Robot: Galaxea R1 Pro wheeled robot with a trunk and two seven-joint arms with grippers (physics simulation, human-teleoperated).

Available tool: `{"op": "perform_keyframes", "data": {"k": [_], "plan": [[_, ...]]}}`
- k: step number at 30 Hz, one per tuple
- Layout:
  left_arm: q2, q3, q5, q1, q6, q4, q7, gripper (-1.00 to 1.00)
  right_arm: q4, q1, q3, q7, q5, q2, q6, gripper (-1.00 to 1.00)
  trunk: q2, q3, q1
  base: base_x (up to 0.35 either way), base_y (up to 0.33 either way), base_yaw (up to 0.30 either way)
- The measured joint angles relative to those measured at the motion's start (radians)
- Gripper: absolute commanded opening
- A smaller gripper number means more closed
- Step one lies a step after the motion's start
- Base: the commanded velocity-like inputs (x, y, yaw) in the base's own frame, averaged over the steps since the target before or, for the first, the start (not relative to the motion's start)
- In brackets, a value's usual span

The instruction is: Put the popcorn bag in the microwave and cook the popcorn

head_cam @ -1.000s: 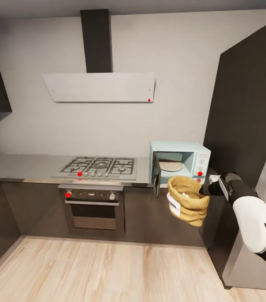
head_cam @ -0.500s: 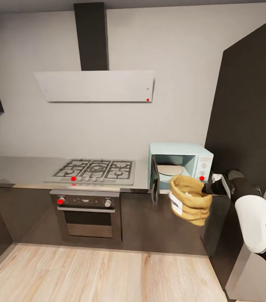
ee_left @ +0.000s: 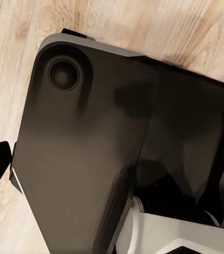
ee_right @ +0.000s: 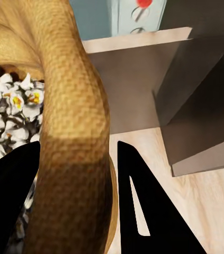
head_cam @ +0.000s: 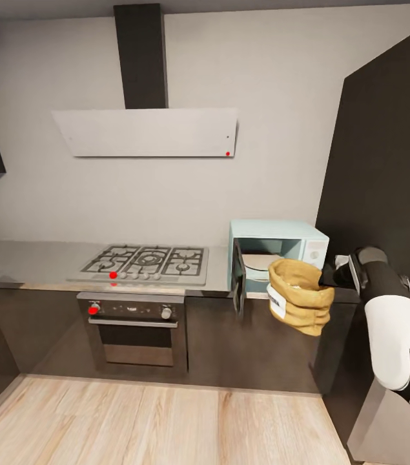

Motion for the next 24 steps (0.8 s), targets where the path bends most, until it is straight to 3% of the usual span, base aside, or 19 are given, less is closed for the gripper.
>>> {"op": "perform_keyframes", "data": {"k": [11, 24], "plan": [[-0.006, 0.005, 0.002, 0.0, 0.0, -0.001, 0.001, 1.0, -0.033, 0.0, -0.005, -0.001, -0.001, 0.013, 0.0, -1.0, 0.0, 0.0, 0.0, 0.013, 0.0, 0.0], [-0.004, 0.003, 0.0, 0.0, 0.0, -0.001, 0.001, 1.0, -0.052, 0.0, -0.004, -0.001, -0.002, 0.028, 0.0, -1.0, 0.0, 0.0, -0.001, 0.306, 0.0, 0.0]]}}
